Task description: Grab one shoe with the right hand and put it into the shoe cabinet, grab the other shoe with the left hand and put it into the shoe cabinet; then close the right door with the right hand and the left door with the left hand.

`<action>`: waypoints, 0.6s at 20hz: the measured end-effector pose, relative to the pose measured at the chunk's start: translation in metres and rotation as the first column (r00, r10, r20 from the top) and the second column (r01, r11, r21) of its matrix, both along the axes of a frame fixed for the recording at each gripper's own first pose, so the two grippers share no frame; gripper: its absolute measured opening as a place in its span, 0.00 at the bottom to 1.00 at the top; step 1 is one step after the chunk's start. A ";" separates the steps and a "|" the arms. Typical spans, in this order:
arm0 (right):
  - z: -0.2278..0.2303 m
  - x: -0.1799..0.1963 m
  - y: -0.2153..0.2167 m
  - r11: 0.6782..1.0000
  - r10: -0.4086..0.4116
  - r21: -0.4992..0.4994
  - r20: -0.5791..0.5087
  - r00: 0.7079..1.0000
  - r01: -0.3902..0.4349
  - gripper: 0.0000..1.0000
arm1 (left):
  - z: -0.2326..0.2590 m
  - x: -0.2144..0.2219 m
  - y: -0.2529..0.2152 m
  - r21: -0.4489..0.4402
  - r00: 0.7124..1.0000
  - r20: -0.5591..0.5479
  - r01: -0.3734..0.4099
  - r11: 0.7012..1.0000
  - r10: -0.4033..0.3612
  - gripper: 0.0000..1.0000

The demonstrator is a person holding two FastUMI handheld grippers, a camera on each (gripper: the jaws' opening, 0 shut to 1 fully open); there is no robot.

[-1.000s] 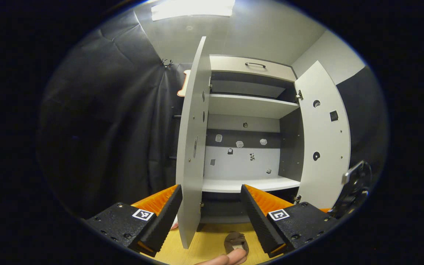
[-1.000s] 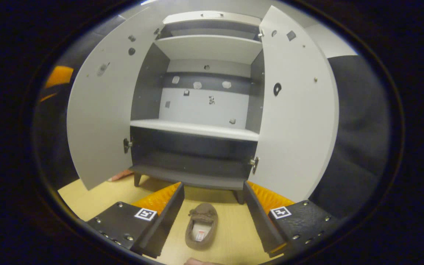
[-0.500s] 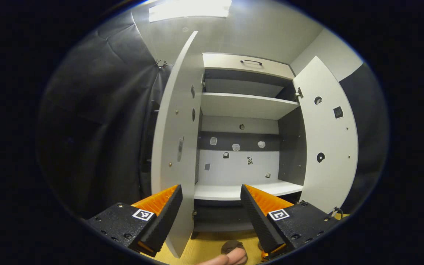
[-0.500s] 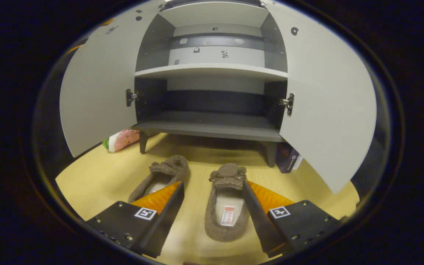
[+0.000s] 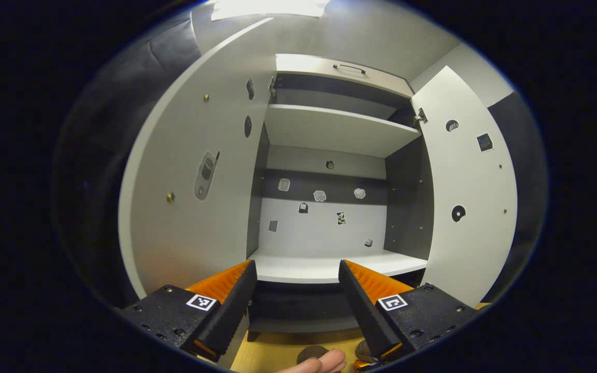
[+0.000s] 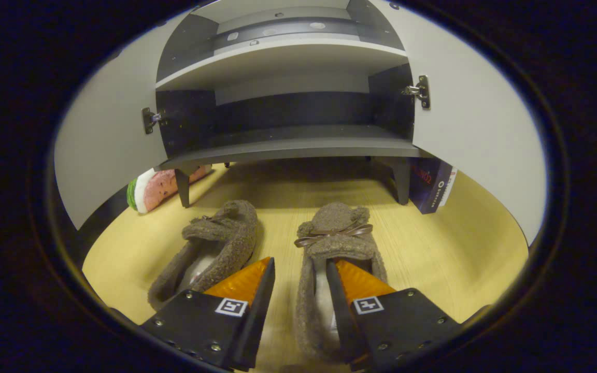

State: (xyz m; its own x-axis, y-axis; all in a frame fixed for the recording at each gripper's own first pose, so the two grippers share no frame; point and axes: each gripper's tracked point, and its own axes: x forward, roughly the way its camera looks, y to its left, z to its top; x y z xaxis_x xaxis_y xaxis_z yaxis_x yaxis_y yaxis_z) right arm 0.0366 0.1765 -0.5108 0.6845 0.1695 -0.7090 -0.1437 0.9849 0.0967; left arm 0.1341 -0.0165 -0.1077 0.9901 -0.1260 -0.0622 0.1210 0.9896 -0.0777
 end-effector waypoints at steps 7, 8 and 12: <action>-0.010 0.010 0.005 0.999 0.036 -0.027 0.013 0.999 -0.036 0.07 | -0.008 0.017 -0.011 0.018 0.997 0.016 0.079 0.997 -0.079 0.97; -0.010 0.010 0.006 0.999 0.035 -0.014 0.012 0.999 -0.035 0.07 | -0.010 0.020 -0.010 0.027 0.997 0.014 0.080 0.996 -0.081 0.97; 0.004 0.016 -0.001 0.999 0.009 0.033 0.068 0.998 -0.011 0.07 | -0.024 0.030 -0.013 0.036 0.996 -0.019 0.089 0.995 -0.088 0.97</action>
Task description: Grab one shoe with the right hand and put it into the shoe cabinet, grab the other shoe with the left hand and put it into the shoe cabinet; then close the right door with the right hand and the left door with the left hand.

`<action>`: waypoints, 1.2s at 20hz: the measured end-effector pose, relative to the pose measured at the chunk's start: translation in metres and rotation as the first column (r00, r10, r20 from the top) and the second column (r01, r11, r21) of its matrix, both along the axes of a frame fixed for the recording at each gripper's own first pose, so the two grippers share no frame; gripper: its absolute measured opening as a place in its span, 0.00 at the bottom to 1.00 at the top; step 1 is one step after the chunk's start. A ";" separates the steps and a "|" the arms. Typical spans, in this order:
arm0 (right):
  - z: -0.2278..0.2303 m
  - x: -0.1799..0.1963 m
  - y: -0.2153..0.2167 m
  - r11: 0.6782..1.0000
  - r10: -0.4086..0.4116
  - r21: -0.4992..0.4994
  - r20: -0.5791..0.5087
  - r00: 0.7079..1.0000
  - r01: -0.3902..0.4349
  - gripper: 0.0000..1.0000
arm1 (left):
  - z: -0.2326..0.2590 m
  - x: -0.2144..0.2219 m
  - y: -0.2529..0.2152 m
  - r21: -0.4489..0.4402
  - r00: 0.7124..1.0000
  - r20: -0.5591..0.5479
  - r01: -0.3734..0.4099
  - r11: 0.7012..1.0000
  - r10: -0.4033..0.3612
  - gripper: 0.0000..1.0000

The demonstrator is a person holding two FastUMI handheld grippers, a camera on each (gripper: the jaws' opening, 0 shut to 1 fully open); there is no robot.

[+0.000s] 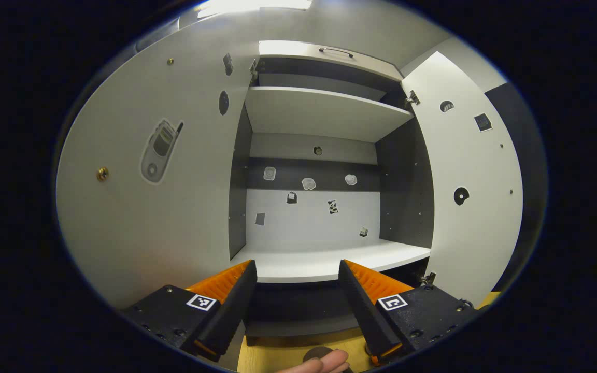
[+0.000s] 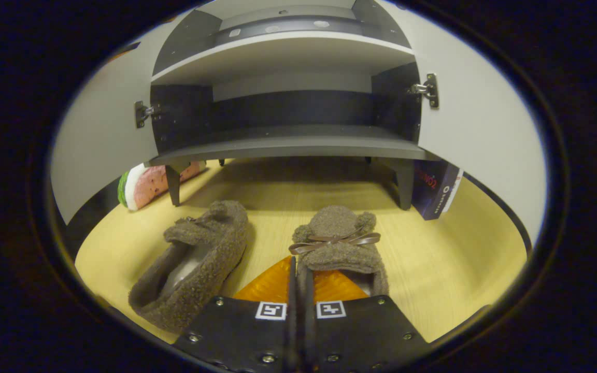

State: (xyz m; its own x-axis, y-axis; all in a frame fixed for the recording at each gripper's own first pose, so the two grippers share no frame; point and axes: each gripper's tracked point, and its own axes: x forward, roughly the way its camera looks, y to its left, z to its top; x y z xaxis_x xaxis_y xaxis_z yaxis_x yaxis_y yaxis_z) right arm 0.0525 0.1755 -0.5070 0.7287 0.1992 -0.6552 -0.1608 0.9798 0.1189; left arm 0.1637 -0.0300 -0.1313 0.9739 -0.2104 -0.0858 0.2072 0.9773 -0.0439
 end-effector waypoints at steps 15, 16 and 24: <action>0.170 0.022 -0.006 0.993 0.118 -0.056 0.325 0.938 -0.105 0.02 | 0.001 -0.005 -0.008 -0.002 0.999 -0.004 0.052 0.999 -0.052 0.97; 0.185 0.023 -0.008 0.992 0.126 -0.067 0.339 0.932 -0.110 0.02 | 0.002 -0.004 -0.005 -0.001 0.999 -0.002 0.045 0.999 -0.045 0.97; 0.319 0.043 -0.023 0.990 0.134 -0.102 0.465 0.875 -0.097 0.05 | 0.011 -0.012 0.000 -0.022 0.998 0.008 0.058 0.998 -0.058 0.97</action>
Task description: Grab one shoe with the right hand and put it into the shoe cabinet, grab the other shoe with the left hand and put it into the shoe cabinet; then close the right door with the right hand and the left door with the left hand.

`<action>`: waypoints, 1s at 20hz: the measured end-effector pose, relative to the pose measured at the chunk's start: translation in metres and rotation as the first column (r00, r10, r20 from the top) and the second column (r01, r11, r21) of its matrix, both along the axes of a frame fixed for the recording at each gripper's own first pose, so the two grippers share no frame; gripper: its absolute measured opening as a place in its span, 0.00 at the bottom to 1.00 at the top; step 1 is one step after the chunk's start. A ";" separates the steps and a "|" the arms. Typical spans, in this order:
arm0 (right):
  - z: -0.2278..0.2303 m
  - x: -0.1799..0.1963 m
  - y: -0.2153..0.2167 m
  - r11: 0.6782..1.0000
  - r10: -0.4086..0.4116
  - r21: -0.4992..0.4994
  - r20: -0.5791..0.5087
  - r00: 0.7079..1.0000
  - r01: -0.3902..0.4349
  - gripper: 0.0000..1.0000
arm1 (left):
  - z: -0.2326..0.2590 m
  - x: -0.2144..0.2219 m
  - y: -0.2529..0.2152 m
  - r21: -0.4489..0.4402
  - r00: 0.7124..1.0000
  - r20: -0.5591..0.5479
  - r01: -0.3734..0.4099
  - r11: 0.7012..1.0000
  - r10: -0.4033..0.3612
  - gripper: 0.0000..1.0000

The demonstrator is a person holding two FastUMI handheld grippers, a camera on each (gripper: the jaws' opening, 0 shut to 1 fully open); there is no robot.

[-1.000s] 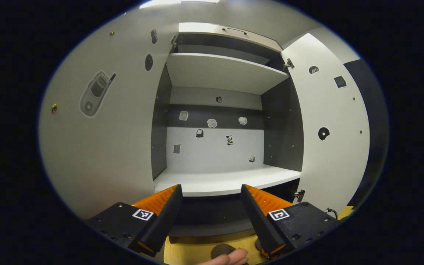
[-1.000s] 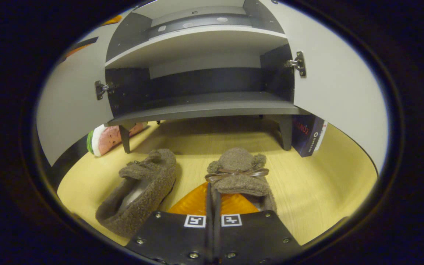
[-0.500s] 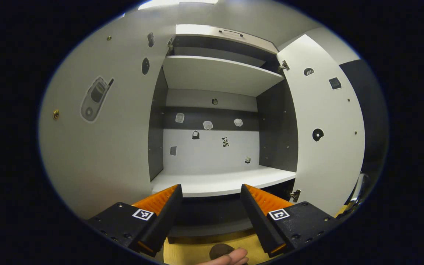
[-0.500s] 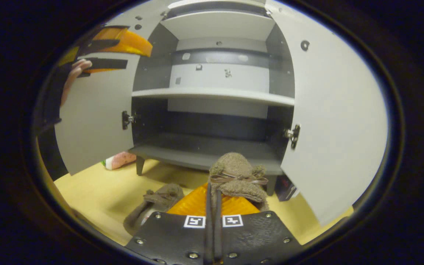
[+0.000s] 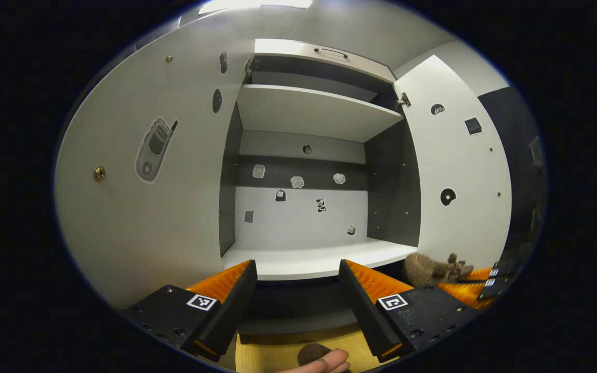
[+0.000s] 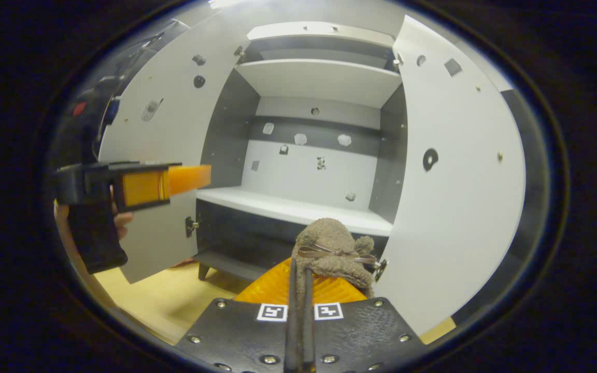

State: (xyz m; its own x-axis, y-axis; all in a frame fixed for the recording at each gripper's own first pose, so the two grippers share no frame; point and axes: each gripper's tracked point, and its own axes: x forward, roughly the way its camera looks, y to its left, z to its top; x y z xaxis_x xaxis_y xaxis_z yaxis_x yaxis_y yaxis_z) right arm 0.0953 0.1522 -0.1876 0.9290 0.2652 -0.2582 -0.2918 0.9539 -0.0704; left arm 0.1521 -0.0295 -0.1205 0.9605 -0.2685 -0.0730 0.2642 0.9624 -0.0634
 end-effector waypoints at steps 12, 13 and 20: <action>0.109 0.109 0.017 0.999 -0.010 0.043 -0.030 0.999 0.012 0.05 | -0.003 0.001 -0.004 -0.027 0.999 -0.022 0.029 0.999 -0.029 0.96; 0.109 0.128 0.014 0.999 -0.031 0.041 -0.041 0.999 0.032 0.04 | -0.005 0.000 -0.004 -0.029 0.999 -0.028 0.027 0.999 -0.027 0.96; 0.067 0.248 0.013 0.995 -0.102 -0.037 -0.162 0.981 0.097 0.05 | -0.010 0.000 -0.009 -0.043 0.998 -0.052 0.024 0.999 -0.026 0.97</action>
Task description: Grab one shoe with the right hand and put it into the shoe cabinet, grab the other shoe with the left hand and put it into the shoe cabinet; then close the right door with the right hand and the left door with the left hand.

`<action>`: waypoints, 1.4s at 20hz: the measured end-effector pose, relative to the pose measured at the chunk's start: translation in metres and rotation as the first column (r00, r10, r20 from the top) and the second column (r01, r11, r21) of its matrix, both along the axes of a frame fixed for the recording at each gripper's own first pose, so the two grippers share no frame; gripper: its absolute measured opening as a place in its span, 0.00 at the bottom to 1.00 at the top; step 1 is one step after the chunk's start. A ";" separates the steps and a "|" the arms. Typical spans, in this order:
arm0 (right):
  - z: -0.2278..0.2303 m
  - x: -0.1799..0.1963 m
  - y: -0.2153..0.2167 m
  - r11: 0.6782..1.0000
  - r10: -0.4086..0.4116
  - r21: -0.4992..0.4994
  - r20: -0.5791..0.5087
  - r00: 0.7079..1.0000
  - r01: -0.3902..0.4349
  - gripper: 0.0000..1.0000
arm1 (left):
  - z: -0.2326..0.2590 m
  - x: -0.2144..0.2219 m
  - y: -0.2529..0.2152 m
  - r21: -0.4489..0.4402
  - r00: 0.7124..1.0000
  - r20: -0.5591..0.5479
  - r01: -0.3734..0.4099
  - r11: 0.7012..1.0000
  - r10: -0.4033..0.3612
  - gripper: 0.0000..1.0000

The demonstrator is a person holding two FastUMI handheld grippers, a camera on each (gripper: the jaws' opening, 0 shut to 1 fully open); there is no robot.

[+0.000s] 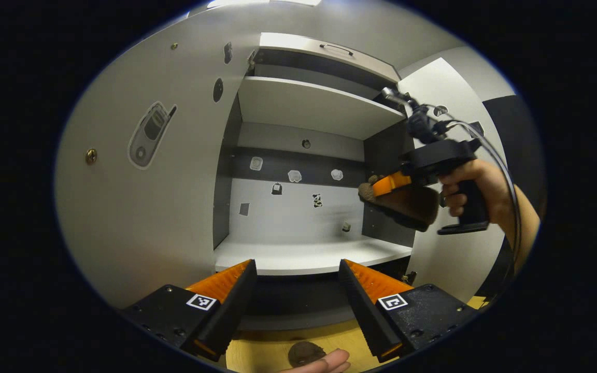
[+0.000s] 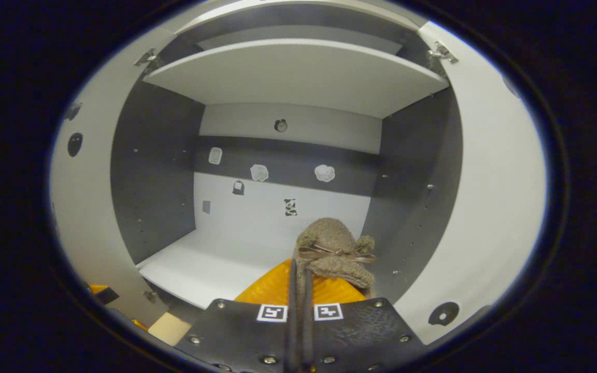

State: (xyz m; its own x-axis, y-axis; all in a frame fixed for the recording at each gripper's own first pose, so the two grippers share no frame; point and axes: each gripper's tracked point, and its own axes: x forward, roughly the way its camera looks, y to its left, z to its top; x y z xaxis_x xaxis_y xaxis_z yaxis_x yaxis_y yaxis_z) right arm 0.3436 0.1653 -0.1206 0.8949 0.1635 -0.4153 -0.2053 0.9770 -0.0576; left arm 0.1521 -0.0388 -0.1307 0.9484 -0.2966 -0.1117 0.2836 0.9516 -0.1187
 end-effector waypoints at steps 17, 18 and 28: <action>-0.128 0.081 0.023 0.981 0.045 -0.175 -0.237 0.970 -0.088 0.23 | -0.020 0.010 -0.007 0.043 0.999 -0.037 -0.029 0.999 0.031 0.97; -0.131 0.077 0.021 0.982 0.027 -0.173 -0.253 0.967 -0.073 0.35 | -0.022 0.009 -0.009 0.046 0.999 -0.044 -0.029 0.999 0.031 0.98; -0.008 -0.020 0.021 0.992 0.099 -0.080 -0.009 0.995 -0.099 0.99 | -0.049 -0.005 -0.039 0.047 0.994 -0.113 0.005 0.999 0.001 0.98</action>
